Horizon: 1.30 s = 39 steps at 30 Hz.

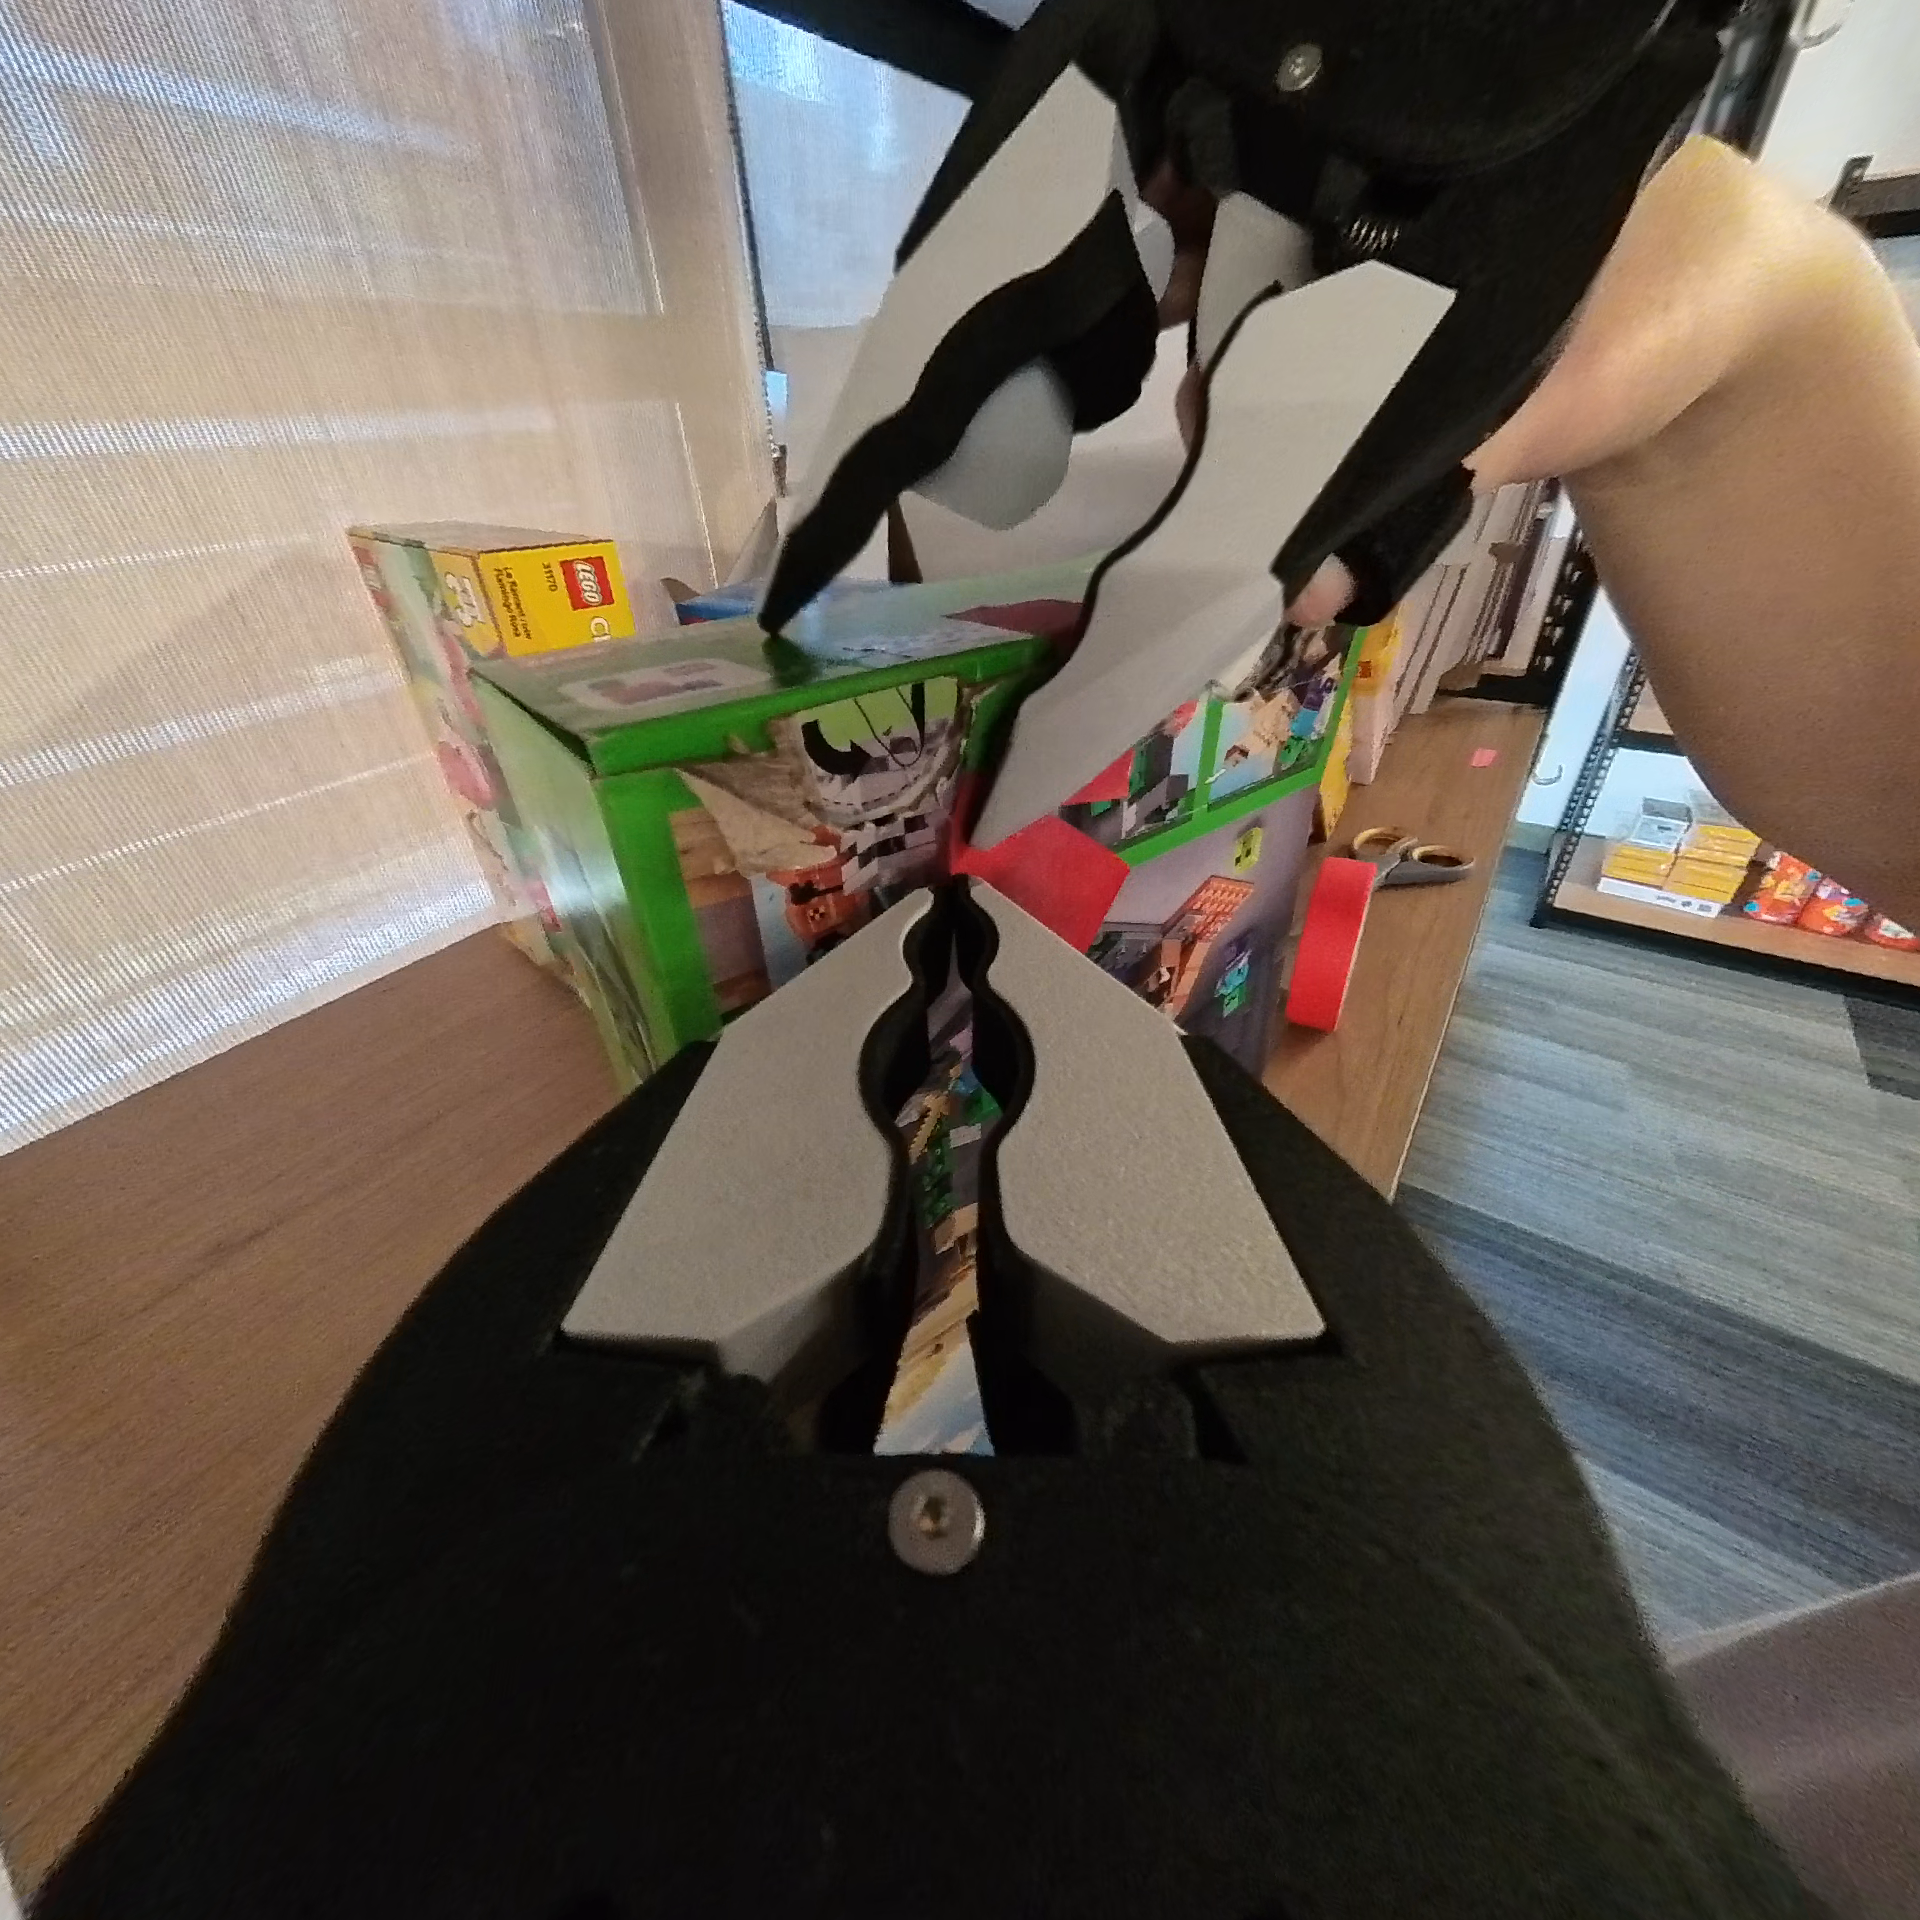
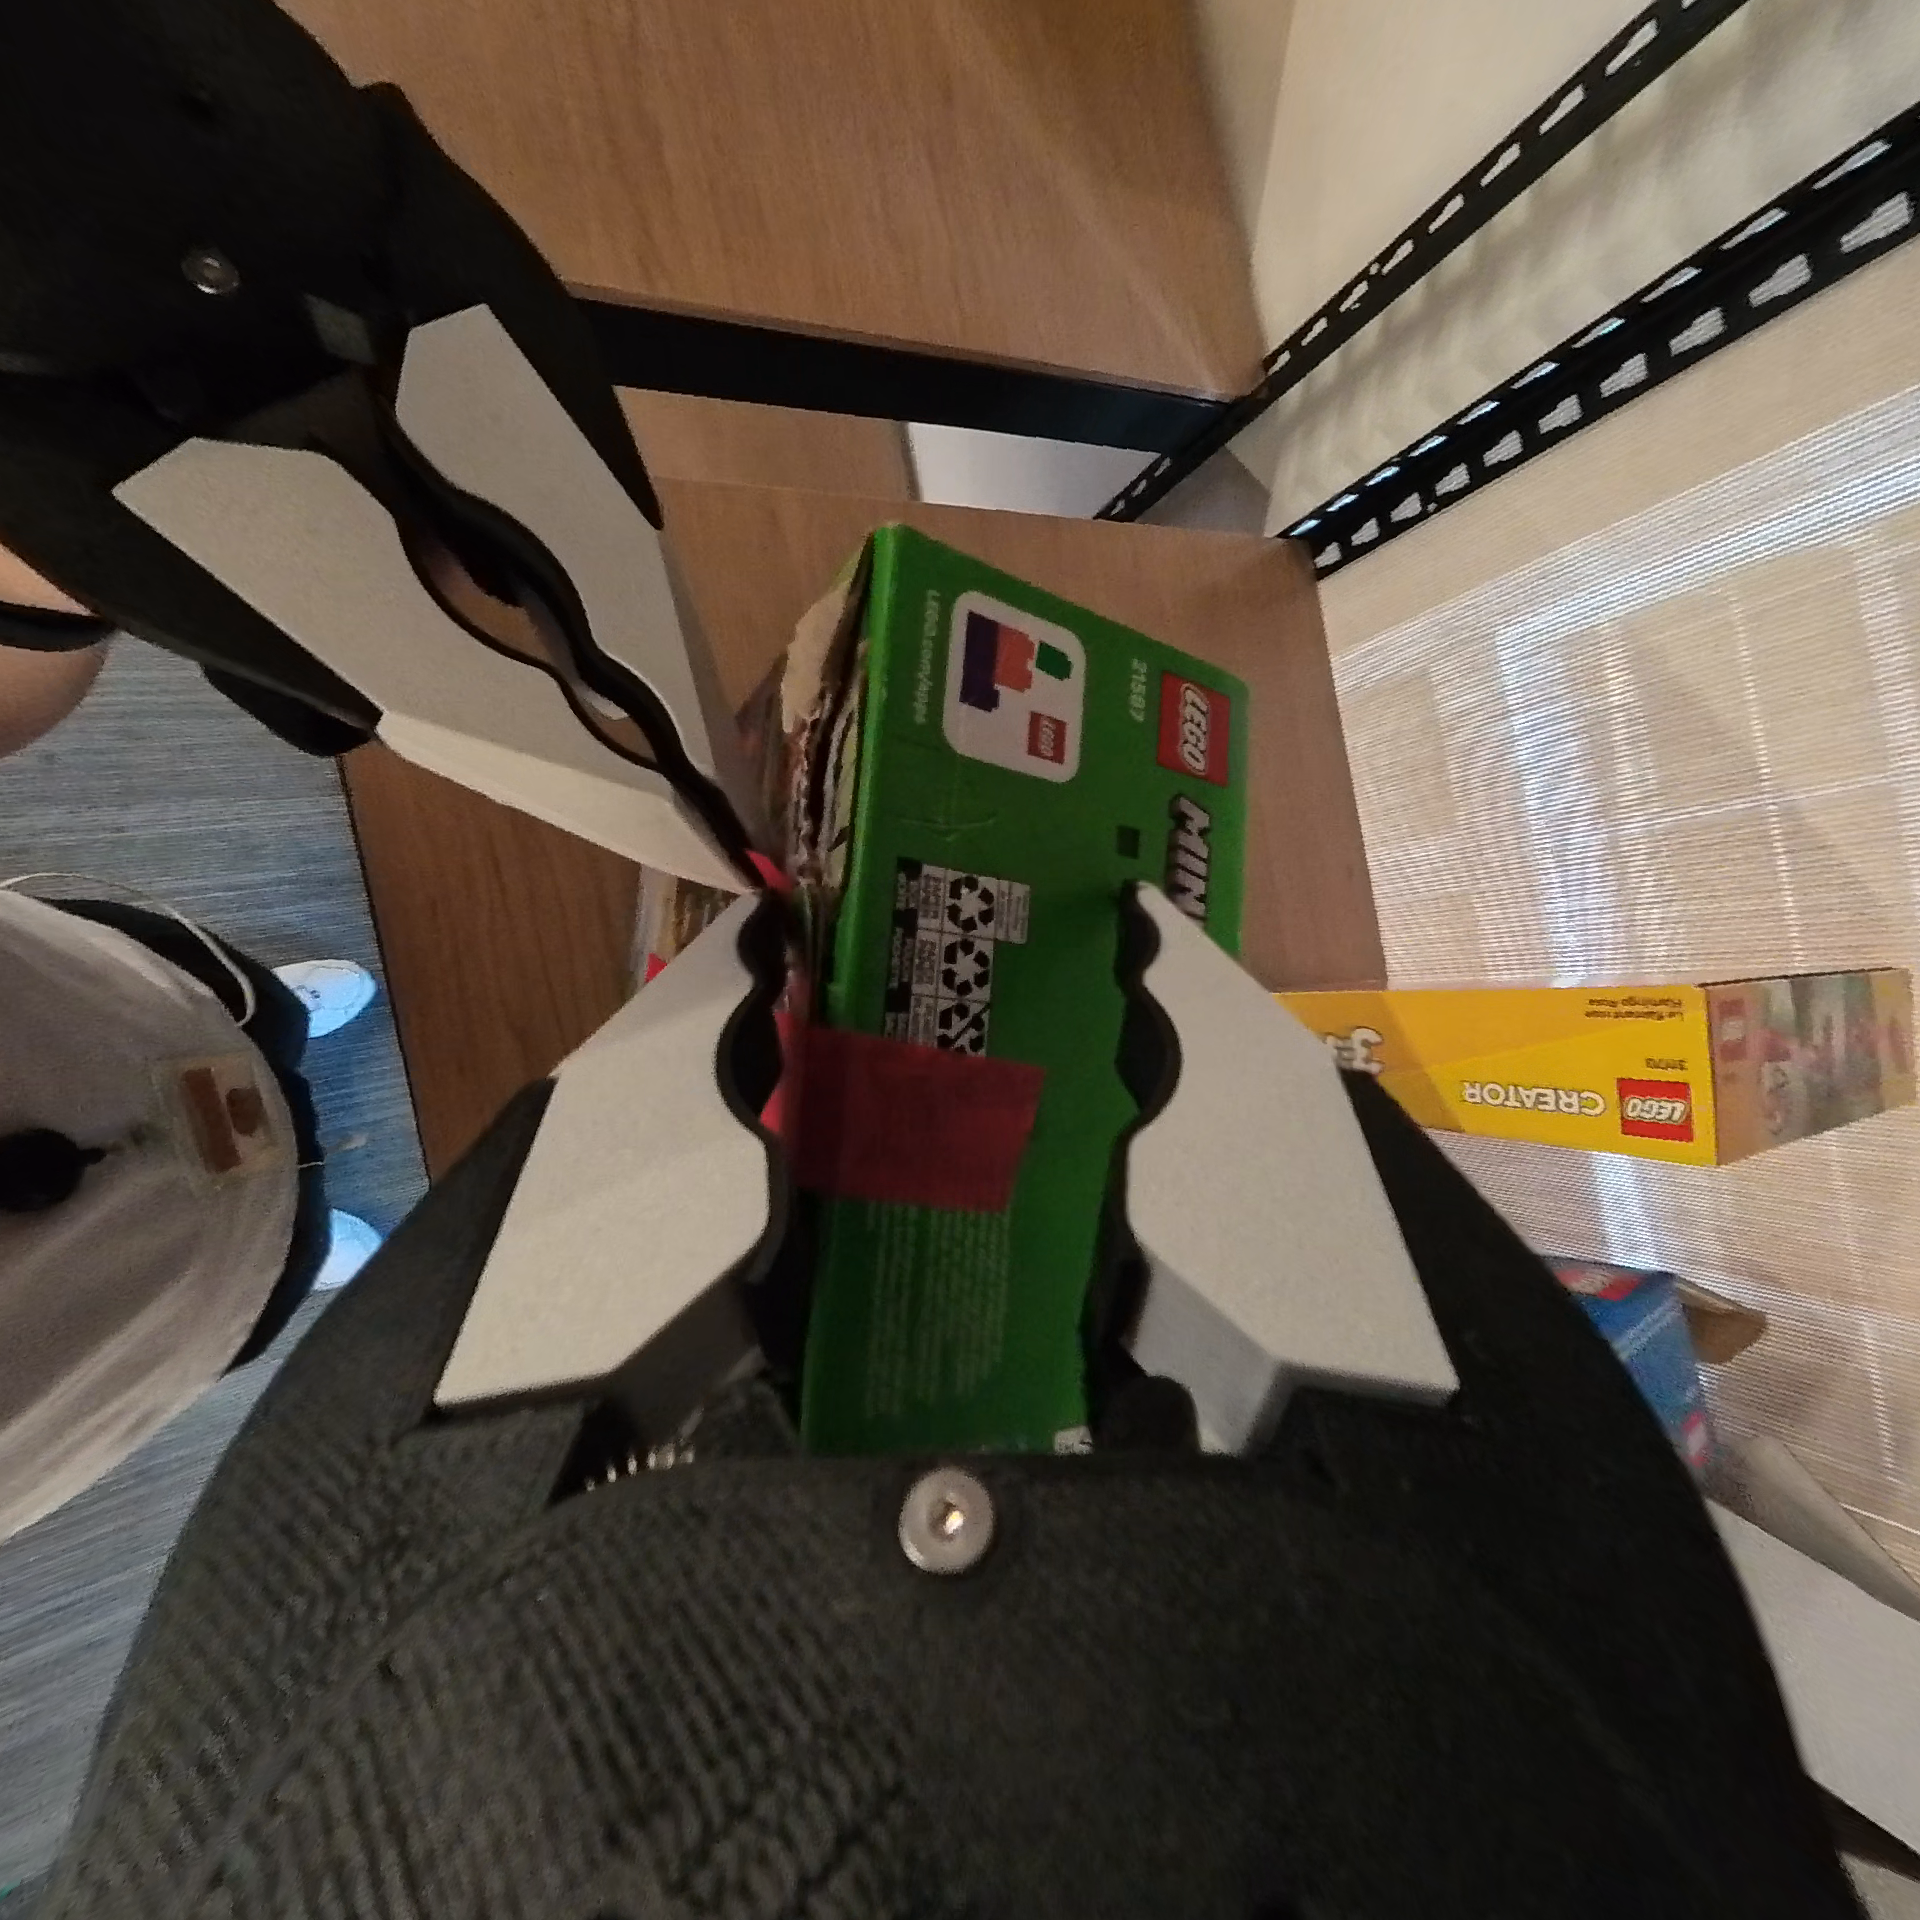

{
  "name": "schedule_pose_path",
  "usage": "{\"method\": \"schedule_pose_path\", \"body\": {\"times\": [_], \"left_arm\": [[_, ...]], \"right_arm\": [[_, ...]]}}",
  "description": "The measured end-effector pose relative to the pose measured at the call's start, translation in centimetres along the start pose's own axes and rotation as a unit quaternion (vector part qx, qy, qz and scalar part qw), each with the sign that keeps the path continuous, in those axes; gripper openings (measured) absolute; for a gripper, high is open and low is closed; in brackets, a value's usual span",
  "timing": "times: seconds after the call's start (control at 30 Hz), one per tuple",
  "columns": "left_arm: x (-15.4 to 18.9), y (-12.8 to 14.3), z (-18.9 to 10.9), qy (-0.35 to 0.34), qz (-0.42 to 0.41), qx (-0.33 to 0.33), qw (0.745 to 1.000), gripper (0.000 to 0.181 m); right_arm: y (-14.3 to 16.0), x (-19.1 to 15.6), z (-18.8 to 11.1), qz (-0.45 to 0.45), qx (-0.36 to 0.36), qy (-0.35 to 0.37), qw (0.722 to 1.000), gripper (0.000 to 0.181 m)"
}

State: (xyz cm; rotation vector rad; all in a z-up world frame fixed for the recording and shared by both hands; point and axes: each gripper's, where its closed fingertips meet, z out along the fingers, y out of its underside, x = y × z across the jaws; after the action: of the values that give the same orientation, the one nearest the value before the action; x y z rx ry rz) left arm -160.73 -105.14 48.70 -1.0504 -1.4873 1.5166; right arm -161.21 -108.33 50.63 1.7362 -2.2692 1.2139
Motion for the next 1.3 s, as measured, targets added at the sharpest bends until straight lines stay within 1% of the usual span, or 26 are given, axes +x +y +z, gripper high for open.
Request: {"method": "schedule_pose_path", "body": {"times": [0.27, 0.53, 0.63, 0.7, 0.77, 0.8, 0.87, 1.0, 1.03, 1.17, 1.23, 1.3], "left_arm": [[0.0, 0.0, 0.0, -0.012, 0.007, 0.002, 1.000, 0.000], [0.8, -0.3, -0.5, -0.017, -0.003, 0.010, 1.000, 0.012], [0.4, -0.7, -1.1, -0.048, 0.006, 0.018, 0.999, 0.019], [-0.3, -1.0, -1.8, -0.080, 0.022, 0.025, 0.996, 0.018], [-0.6, -0.9, -2.3, -0.089, 0.024, 0.026, 0.995, 0.019], [-0.9, -0.8, -2.4, -0.095, 0.022, 0.026, 0.995, 0.022], [-2.0, -0.2, -2.5, -0.121, 0.015, 0.022, 0.992, 0.038], [-2.2, -0.4, -2.5, -0.118, -0.014, 0.048, 0.992, 0.045], [-2.4, -0.5, -2.7, -0.127, -0.014, 0.053, 0.990, 0.053], [-2.8, -1.2, -3.4, -0.169, 0.025, 0.072, 0.983, 0.052], [-3.5, -1.3, -3.2, -0.186, 0.033, 0.079, 0.979, 0.062], [-3.7, -1.1, -2.3, -0.170, 0.019, 0.080, 0.982, 0.066]], "right_arm": [[0.0, 0.0, 0.0, 0.011, 0.009, 0.001, 1.000, 0.062], [-0.1, -0.1, 0.0, 0.017, 0.023, -0.001, 1.000, 0.062], [0.0, 0.0, 0.0, 0.013, 0.023, 0.005, 1.000, 0.060], [0.0, 0.0, 0.0, 0.013, 0.024, 0.005, 1.000, 0.061], [0.0, -0.1, 0.0, 0.013, 0.024, 0.005, 1.000, 0.061], [0.0, -0.1, 0.0, 0.013, 0.024, 0.005, 1.000, 0.061], [0.0, 0.0, 0.0, 0.012, 0.024, 0.006, 1.000, 0.061], [0.0, 0.0, 0.0, 0.013, 0.023, 0.006, 1.000, 0.061], [0.0, 0.0, 0.0, 0.013, 0.023, 0.006, 1.000, 0.061], [0.0, 0.0, 0.0, 0.013, 0.023, 0.006, 1.000, 0.061], [0.0, 0.0, 0.0, 0.013, 0.023, 0.006, 1.000, 0.061], [0.0, -0.1, 0.0, 0.013, 0.023, 0.005, 1.000, 0.061]]}}
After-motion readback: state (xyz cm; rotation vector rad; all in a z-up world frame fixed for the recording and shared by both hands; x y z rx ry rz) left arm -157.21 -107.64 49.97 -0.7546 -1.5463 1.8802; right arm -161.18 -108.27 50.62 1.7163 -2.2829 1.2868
